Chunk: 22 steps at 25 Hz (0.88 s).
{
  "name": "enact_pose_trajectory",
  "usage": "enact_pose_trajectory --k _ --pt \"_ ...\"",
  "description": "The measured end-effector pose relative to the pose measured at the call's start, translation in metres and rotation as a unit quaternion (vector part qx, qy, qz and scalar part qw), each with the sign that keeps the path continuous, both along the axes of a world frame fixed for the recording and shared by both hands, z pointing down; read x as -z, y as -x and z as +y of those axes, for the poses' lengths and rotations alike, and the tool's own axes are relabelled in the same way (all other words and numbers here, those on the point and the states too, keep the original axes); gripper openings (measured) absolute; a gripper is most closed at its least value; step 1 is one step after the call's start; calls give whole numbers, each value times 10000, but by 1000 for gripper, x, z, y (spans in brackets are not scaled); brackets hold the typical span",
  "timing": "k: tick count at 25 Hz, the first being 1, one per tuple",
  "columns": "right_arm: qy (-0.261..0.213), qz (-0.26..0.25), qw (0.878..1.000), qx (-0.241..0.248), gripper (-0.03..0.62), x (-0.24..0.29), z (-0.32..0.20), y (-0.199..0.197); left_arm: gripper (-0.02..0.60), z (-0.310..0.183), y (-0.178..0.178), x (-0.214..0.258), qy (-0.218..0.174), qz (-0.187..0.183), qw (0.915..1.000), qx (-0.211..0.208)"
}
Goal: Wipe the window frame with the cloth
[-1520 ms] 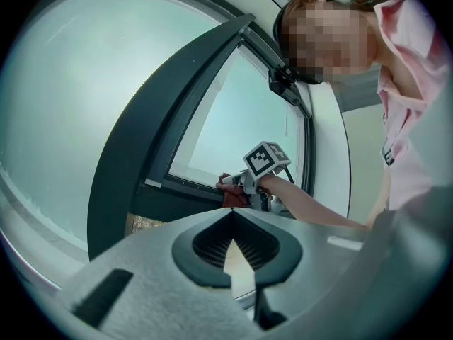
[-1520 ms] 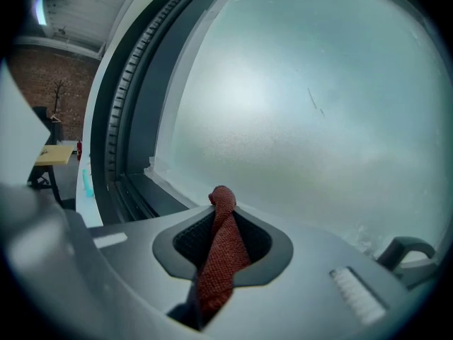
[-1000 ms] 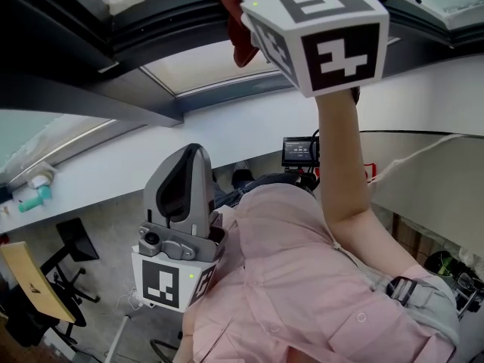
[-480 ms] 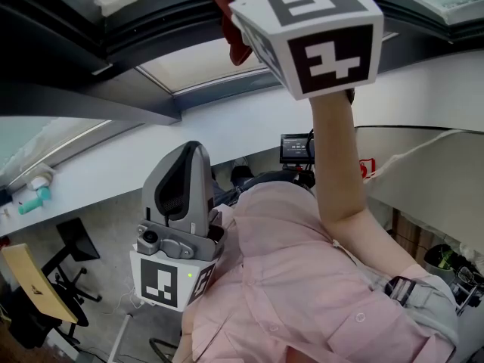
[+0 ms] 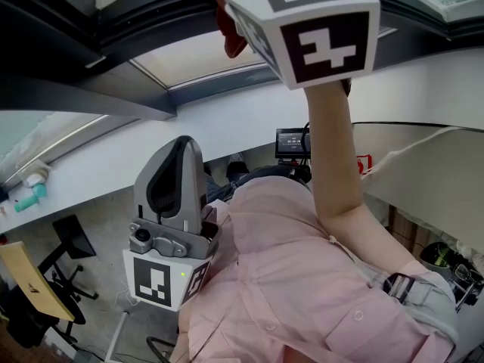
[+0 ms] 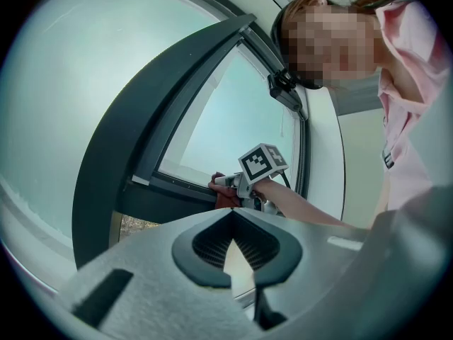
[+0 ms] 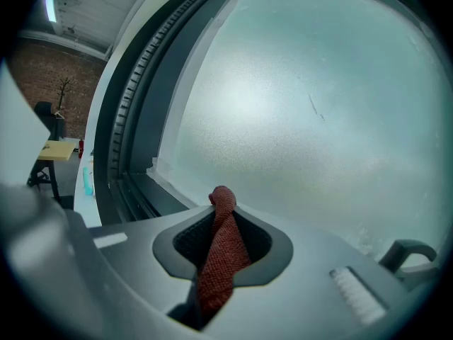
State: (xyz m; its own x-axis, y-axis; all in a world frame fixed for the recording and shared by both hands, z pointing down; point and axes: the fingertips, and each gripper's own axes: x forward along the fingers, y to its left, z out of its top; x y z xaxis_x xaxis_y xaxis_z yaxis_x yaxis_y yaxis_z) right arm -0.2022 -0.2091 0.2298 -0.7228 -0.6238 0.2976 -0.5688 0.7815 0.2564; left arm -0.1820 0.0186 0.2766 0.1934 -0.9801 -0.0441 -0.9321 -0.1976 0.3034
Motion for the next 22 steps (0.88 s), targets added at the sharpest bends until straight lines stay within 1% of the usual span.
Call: enact_pose_trajectory --k 3,5,7,9,10,14,16,20,22 --pt "-50 -47 10000 3 63 3 -3 1 -2 -3 0 -1 -62 -33 10000 -3" --pt "-193 -55 9998 -5 63 8 -6 2 -3 -5 0 -3 -105 -71 9999 8" --pt "-263 56 9996 -74 63 5 -7 -4 -2 -2 -5 -7 5 -40 10000 -39" --pt "-117 132 9998 -119 63 -3 -2 -10 -2 4 -13 -8 189 19 9997 -148" --pt "-78 127 9998 -122 63 -5 -1 -10 -2 3 -15 -8 214 14 9996 -195" --pt "-248 8 9997 -64 63 3 -13 -1 -3 -20 -13 -6 -43 -111 9996 -247" --pt "-163 51 9998 -69 63 -2 -10 -3 -2 -20 -15 -2 -43 -72 9996 -264" --pt "-75 112 9999 -63 63 -4 -6 -7 -2 -21 -19 21 -395 45 9990 -212" --pt "-93 150 9998 -45 63 -4 -7 -8 -2 -18 -23 25 -469 27 9987 -203"
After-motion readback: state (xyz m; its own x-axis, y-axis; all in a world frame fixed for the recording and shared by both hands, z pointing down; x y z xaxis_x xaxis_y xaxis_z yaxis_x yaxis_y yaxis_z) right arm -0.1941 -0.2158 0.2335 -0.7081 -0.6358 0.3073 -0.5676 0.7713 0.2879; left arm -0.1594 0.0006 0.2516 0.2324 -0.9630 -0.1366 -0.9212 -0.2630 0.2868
